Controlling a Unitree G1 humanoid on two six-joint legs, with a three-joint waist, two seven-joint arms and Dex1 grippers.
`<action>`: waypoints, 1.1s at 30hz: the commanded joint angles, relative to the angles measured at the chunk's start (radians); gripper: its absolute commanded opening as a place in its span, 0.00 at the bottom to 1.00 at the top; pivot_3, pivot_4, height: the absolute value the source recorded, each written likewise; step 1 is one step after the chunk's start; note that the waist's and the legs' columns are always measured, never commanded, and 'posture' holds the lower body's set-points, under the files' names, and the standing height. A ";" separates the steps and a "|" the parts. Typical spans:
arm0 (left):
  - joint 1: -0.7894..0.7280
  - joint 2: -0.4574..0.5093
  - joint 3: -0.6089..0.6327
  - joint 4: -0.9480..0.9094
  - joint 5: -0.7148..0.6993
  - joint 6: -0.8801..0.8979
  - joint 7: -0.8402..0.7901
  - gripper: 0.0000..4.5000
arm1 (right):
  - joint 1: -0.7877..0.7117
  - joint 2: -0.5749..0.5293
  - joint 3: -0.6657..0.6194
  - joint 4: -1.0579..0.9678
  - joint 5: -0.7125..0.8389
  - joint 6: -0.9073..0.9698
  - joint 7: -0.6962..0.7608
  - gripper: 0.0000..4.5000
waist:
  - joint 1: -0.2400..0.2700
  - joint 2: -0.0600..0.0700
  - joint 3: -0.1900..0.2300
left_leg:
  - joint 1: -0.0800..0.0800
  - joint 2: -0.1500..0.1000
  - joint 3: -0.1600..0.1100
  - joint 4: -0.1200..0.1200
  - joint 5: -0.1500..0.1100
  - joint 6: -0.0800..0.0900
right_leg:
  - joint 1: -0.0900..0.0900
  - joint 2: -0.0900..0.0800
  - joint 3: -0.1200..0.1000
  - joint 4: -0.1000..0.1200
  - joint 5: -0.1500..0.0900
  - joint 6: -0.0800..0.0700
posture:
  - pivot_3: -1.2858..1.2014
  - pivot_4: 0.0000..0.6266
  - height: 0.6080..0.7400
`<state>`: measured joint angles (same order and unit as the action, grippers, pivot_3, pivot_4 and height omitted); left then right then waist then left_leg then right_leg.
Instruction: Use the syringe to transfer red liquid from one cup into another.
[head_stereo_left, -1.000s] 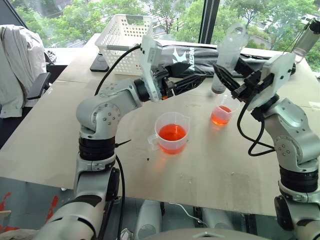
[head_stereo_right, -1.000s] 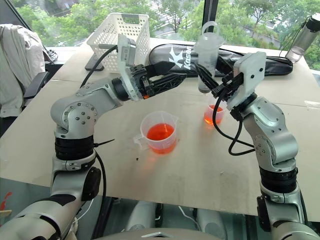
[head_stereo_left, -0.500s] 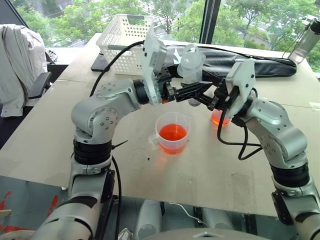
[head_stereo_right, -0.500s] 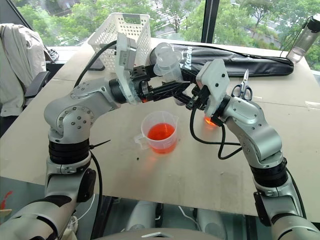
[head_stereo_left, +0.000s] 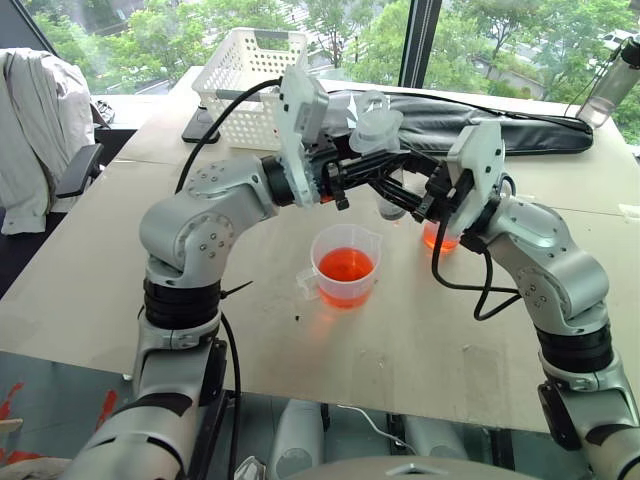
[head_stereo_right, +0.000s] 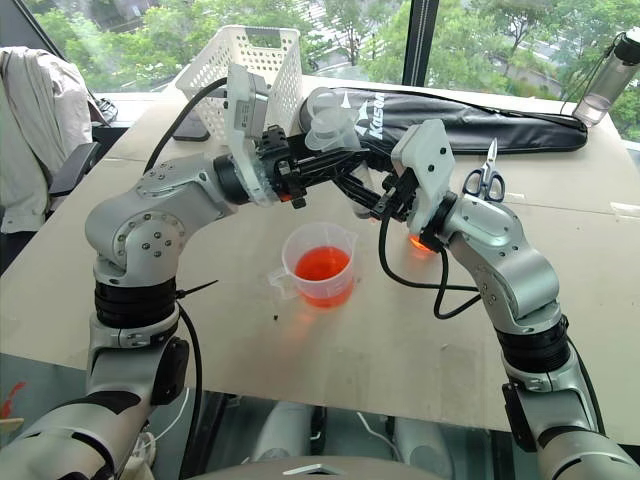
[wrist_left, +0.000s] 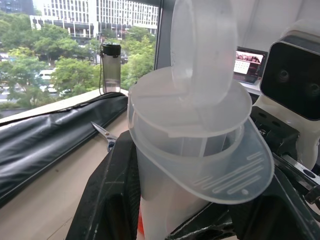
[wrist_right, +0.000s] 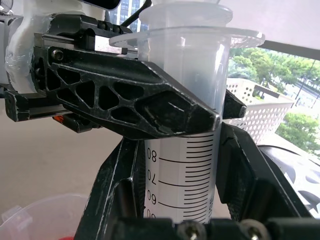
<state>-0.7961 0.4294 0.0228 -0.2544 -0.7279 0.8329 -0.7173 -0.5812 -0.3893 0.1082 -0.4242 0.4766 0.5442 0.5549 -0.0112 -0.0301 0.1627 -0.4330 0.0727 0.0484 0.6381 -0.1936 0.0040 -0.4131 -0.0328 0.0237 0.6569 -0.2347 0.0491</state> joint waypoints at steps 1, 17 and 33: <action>-0.026 -0.004 0.011 0.006 -0.013 -0.009 -0.007 0.35 | -0.008 -0.015 -0.031 -0.068 0.016 0.016 -0.004 0.32 | 0.000 0.000 0.000 | 0.000 0.000 0.000 0.000 0.000 0.000 | 0.000 0.000 0.000 0.000 0.000 0.000 | 0.52 0.24 0.88; -0.044 -0.001 0.067 0.055 -0.053 0.010 0.012 0.35 | -0.039 -0.035 -0.051 -0.081 0.000 0.067 -0.059 1.00 | 0.000 0.000 0.000 | 0.000 0.000 0.000 0.000 0.000 0.000 | 0.000 0.000 0.000 0.000 0.000 0.000 | 0.52 0.24 0.88; -0.159 0.206 0.332 0.331 -0.208 0.275 0.112 0.35 | 0.114 -0.234 -0.255 -0.218 0.239 0.173 0.084 1.00 | -0.005 -0.001 0.001 | 0.000 0.000 0.000 -0.002 0.000 0.000 | 0.000 0.000 -0.001 -0.002 0.000 0.000 | 0.52 0.24 0.88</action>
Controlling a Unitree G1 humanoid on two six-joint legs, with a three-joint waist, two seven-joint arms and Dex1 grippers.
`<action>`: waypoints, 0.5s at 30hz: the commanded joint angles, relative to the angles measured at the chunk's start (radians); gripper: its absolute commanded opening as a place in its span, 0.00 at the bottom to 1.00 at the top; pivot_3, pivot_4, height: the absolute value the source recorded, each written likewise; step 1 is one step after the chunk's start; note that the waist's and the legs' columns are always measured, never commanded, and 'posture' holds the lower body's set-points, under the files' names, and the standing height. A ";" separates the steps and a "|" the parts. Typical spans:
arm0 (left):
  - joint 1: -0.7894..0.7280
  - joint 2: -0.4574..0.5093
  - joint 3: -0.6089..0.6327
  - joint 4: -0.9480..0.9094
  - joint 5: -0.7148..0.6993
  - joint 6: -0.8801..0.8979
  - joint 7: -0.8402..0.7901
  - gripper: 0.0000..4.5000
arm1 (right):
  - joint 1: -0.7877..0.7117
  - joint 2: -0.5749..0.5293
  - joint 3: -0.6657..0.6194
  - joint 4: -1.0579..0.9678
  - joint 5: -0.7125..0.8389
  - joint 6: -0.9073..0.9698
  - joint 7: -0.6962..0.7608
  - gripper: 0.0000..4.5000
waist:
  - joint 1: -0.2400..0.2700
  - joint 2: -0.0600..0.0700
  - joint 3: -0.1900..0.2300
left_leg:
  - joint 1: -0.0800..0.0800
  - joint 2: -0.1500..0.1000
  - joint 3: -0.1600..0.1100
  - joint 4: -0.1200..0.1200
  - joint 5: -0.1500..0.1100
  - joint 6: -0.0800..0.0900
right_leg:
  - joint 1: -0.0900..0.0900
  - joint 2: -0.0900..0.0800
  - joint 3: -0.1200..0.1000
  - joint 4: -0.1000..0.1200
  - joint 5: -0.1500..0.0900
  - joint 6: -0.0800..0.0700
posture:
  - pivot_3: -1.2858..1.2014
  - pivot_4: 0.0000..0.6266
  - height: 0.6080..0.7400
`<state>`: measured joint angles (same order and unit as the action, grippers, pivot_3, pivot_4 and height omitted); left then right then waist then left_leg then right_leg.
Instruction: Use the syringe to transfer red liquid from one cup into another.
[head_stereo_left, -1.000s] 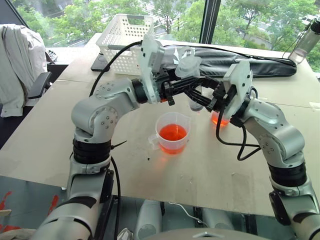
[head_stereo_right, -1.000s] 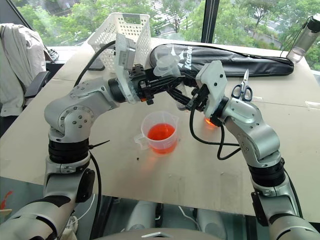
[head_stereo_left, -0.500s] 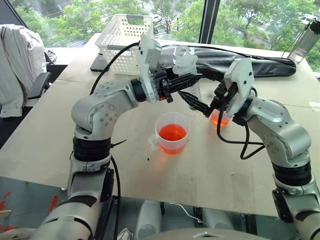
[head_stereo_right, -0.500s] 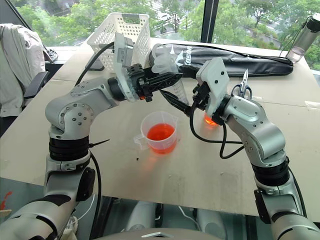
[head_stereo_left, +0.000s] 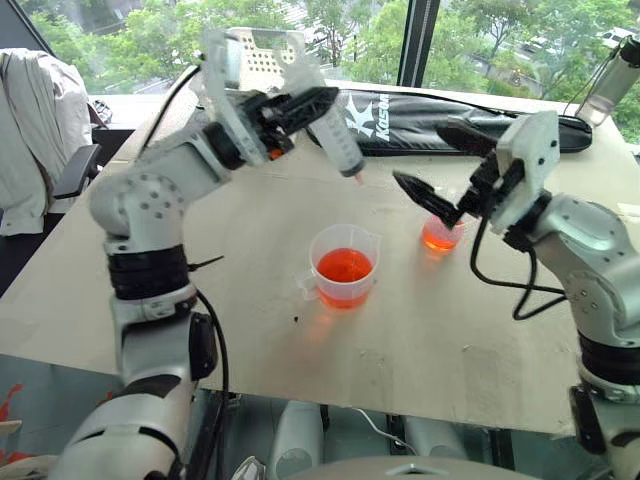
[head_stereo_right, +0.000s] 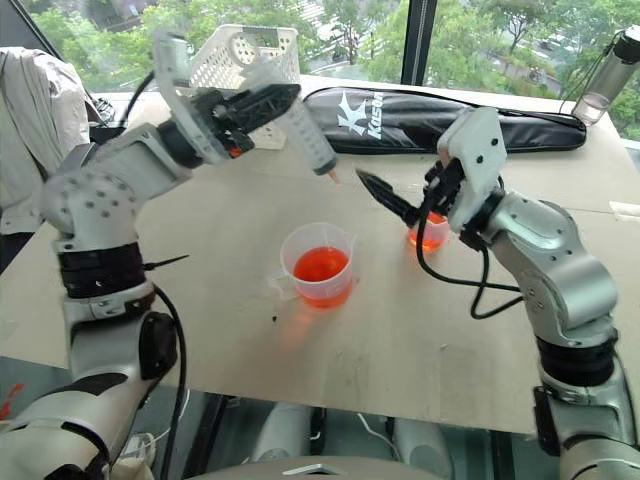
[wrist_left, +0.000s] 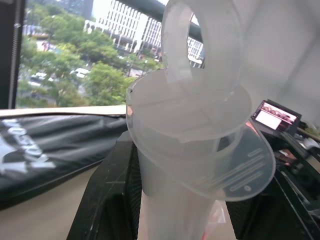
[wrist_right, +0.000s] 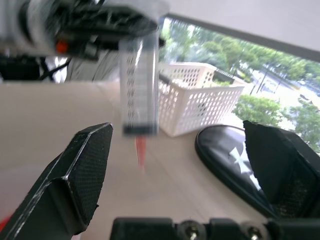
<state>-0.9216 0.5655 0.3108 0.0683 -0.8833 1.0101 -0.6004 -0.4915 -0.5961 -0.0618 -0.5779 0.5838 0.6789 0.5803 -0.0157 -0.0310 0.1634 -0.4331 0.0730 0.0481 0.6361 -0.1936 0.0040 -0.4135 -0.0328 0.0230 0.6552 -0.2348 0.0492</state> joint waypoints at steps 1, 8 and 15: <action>-0.043 0.100 0.060 0.024 -0.081 0.162 0.002 0.35 | 0.047 -0.045 -0.114 -0.077 0.173 0.049 0.075 1.00 | 0.000 -0.001 0.000 | 0.000 0.000 0.000 0.000 0.000 0.000 | 0.000 0.000 0.000 0.000 0.000 0.000 | 0.52 0.24 0.88; -0.099 0.368 -0.046 0.215 -0.140 0.588 -0.072 0.35 | 0.290 -0.203 -0.264 -0.191 0.381 0.107 0.200 1.00 | 0.003 -0.005 0.002 | 0.000 0.000 0.000 0.000 0.000 0.000 | 0.000 -0.001 -0.001 0.000 0.000 0.000 | 0.52 0.24 0.88; -0.044 0.399 -0.365 0.250 0.025 0.493 -0.247 0.35 | 0.564 -0.263 -0.344 -0.249 0.296 -0.002 0.301 1.00 | 0.014 -0.006 0.002 | 0.001 0.000 0.000 0.001 0.000 0.000 | 0.000 -0.002 -0.002 0.000 -0.003 -0.004 | 0.52 0.24 0.88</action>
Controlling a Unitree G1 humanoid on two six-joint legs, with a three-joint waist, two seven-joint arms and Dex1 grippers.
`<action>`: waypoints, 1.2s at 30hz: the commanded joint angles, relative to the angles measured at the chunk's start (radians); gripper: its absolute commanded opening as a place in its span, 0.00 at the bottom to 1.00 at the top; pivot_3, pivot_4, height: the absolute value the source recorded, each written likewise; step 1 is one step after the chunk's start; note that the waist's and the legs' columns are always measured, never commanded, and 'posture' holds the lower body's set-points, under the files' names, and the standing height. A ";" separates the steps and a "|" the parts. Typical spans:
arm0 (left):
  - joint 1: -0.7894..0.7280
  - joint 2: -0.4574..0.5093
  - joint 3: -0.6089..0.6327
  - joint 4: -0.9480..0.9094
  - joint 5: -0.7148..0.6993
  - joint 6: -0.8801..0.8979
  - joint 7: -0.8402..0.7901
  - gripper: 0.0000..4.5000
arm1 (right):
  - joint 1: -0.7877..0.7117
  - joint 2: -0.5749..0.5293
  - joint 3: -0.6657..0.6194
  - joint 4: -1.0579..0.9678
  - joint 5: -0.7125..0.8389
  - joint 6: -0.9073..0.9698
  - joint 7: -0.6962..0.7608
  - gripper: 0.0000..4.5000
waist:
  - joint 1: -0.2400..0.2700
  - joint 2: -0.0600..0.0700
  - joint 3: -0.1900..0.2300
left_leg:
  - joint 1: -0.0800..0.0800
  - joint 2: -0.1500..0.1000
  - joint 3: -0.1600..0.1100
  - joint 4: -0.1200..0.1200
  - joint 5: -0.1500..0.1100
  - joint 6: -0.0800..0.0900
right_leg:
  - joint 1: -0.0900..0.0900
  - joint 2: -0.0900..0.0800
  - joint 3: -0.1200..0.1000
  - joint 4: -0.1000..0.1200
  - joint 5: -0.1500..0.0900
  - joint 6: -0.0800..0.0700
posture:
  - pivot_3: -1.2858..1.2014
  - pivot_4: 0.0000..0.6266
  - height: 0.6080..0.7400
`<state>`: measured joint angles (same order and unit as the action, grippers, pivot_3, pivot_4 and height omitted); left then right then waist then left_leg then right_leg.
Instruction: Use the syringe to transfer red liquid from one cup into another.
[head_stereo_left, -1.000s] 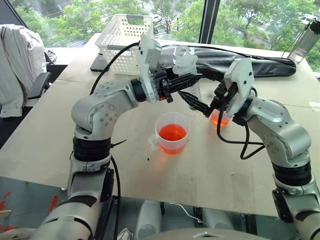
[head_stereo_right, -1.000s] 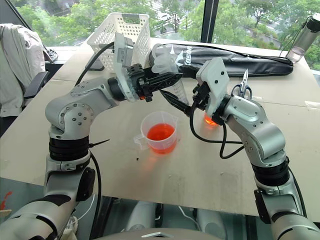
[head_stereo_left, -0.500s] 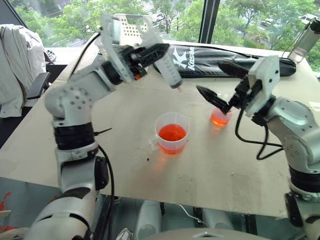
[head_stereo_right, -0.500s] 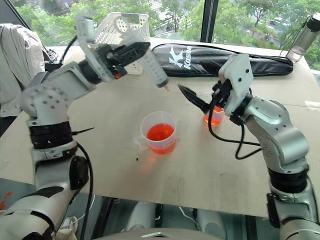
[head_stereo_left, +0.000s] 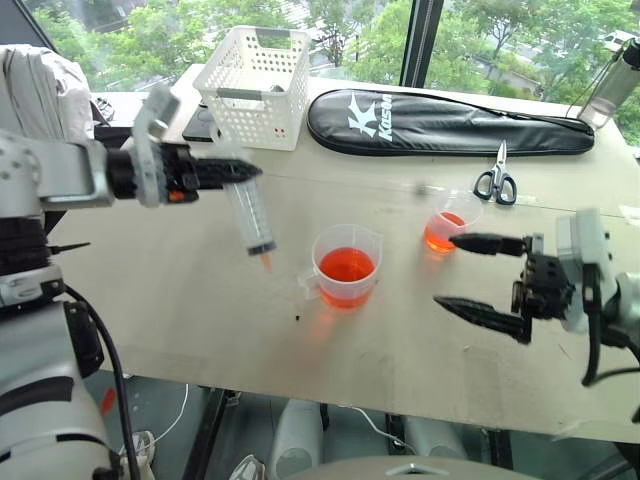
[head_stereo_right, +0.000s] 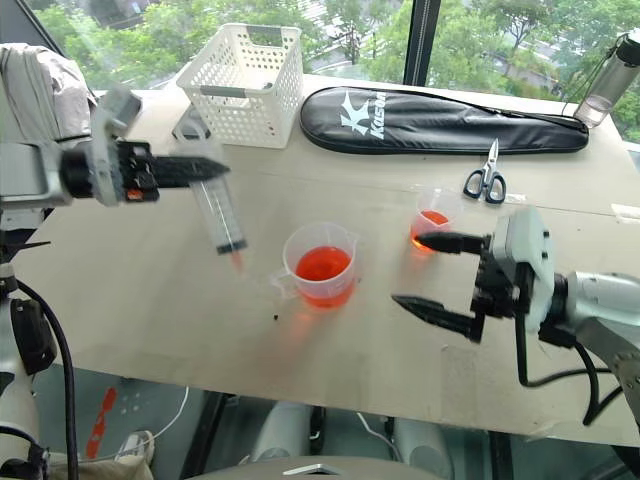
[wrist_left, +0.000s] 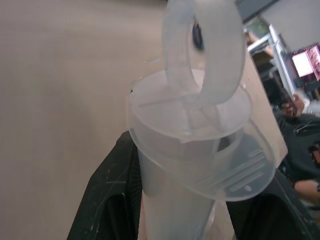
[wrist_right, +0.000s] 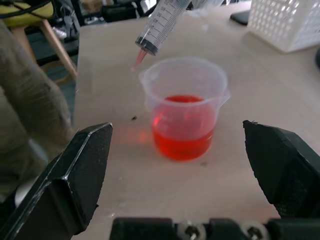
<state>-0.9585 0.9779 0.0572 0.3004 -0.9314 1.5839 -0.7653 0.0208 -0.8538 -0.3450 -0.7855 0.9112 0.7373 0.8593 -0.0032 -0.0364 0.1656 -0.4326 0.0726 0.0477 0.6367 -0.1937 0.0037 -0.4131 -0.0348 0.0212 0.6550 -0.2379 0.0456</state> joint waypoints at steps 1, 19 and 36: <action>-0.009 -0.027 -0.157 0.036 0.107 -0.111 -0.108 0.35 | 0.080 -0.003 -0.072 -0.047 -0.043 -0.074 0.021 1.00 | 0.003 0.000 0.000 | 0.000 0.000 0.000 0.001 0.000 0.000 | 0.000 0.000 0.000 0.000 0.000 0.000 | 0.52 0.24 0.88; -0.146 -0.196 -0.408 0.407 0.508 -0.394 -0.373 0.87 | 0.380 0.096 -0.252 -0.234 0.038 -0.289 0.014 1.00 | 0.005 -0.002 0.000 | -0.001 0.001 -0.001 0.001 0.000 0.000 | 0.000 0.002 0.001 0.000 -0.001 0.001 | 0.52 0.24 0.88; 0.493 -0.459 0.461 -0.616 0.256 -0.614 0.102 1.00 | 0.248 0.025 -0.260 0.105 0.001 -0.254 -0.102 1.00 | 0.008 -0.003 -0.002 | 0.001 -0.001 0.001 0.005 0.000 0.000 | 0.003 -0.002 0.001 0.001 0.000 -0.001 | 0.52 0.24 0.88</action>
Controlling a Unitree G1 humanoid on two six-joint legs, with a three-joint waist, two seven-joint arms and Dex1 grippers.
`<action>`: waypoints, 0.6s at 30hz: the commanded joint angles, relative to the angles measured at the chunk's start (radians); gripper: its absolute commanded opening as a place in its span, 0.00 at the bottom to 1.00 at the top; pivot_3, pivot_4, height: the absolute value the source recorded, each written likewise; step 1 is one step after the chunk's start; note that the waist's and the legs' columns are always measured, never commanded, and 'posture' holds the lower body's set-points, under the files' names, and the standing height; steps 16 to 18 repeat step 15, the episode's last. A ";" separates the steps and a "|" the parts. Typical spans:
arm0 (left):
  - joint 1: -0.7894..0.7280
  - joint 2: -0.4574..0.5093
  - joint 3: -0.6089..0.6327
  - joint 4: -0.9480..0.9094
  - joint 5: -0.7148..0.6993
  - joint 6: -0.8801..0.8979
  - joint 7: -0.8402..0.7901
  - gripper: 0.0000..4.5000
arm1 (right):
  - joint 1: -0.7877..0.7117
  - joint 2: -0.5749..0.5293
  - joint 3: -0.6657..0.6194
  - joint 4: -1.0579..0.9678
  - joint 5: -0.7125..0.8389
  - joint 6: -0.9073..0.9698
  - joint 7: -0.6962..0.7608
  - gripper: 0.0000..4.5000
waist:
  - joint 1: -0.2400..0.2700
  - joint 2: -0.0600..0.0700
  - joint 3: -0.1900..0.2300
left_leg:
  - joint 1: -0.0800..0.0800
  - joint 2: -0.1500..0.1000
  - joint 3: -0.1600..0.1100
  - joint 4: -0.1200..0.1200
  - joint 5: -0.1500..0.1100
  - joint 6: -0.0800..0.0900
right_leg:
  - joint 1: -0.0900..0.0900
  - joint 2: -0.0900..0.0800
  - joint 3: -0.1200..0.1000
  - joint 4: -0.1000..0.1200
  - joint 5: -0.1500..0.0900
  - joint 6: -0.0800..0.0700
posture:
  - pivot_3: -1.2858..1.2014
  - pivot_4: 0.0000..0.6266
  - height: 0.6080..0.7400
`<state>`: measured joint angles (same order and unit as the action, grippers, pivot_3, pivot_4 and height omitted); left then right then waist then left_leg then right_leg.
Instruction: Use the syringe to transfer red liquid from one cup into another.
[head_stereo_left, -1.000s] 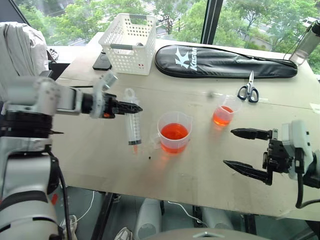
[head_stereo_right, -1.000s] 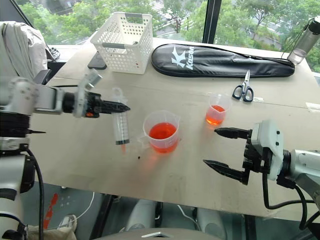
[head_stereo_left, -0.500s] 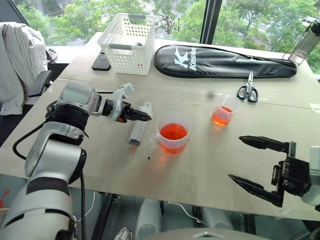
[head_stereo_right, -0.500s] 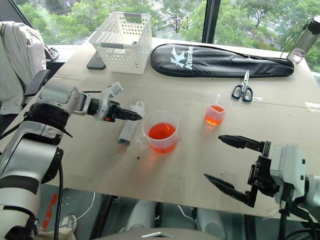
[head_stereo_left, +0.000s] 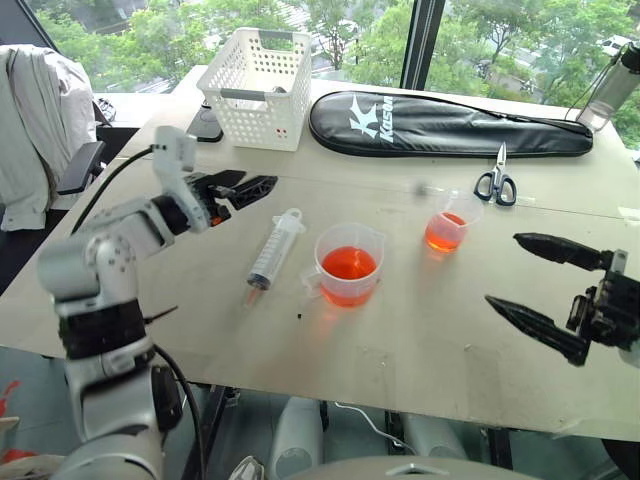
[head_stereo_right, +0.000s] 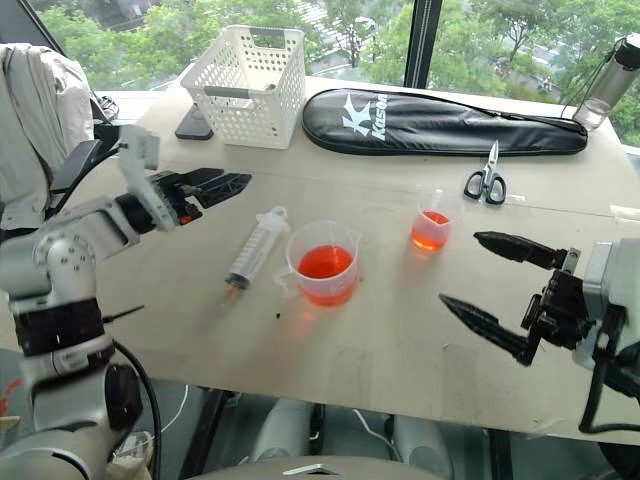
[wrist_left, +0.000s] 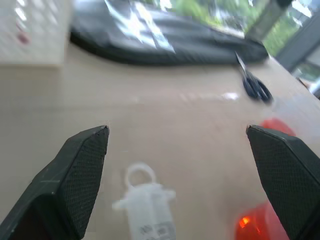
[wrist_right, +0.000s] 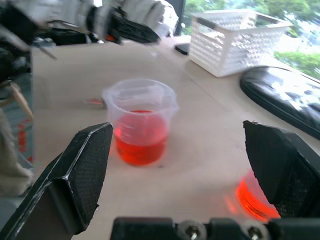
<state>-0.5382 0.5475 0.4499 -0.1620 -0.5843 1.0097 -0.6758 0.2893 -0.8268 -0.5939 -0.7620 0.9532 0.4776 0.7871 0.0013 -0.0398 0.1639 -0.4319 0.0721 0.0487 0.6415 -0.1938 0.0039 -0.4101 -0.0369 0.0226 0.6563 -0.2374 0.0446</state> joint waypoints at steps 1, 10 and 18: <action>0.118 -0.037 0.083 -0.192 -0.123 -0.055 -0.010 1.00 | -0.014 -0.005 -0.020 0.113 -0.078 0.004 -0.037 1.00 | 0.004 0.000 -0.001 | 0.000 0.000 0.000 0.000 0.000 0.000 | 0.000 0.000 0.000 0.000 0.000 0.000 | 0.52 0.24 0.88; 0.549 -0.011 0.107 -0.312 -0.015 -0.356 -0.046 1.00 | 0.182 0.036 -0.143 0.294 -0.297 -0.192 0.162 1.00 | 0.012 0.001 -0.002 | 0.001 0.001 0.000 -0.002 0.000 0.000 | 0.000 0.002 0.001 -0.001 -0.001 0.000 | 0.52 0.24 0.88; 0.693 0.003 0.087 -0.326 -0.003 -0.435 -0.080 1.00 | 0.235 0.061 -0.151 0.367 -0.360 -0.272 0.225 1.00 | 0.011 0.001 -0.003 | 0.002 0.001 0.001 -0.001 0.000 0.000 | -0.001 0.000 0.001 -0.002 -0.002 0.002 | 0.52 0.24 0.88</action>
